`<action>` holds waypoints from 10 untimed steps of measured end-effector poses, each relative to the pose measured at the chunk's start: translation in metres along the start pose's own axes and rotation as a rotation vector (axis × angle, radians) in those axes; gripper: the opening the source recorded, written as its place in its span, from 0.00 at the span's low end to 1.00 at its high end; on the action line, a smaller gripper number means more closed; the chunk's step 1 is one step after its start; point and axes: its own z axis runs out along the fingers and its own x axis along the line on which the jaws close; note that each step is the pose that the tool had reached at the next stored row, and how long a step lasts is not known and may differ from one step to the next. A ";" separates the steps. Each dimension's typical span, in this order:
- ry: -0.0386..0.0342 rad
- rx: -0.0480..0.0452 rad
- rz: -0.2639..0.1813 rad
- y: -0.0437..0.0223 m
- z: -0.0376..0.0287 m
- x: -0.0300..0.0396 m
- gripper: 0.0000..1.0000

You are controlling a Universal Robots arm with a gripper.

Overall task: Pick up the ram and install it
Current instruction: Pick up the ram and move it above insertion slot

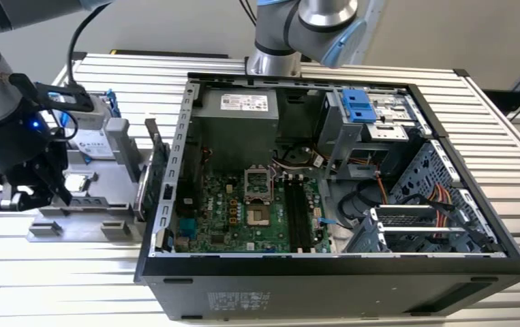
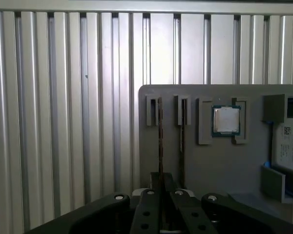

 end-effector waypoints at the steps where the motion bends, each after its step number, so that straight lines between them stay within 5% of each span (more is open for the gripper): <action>1: -0.0001 0.0000 0.000 0.0000 -0.0011 0.0000 0.00; 10: -0.0013 0.0000 0.000 0.0001 -0.0114 -0.0005 0.00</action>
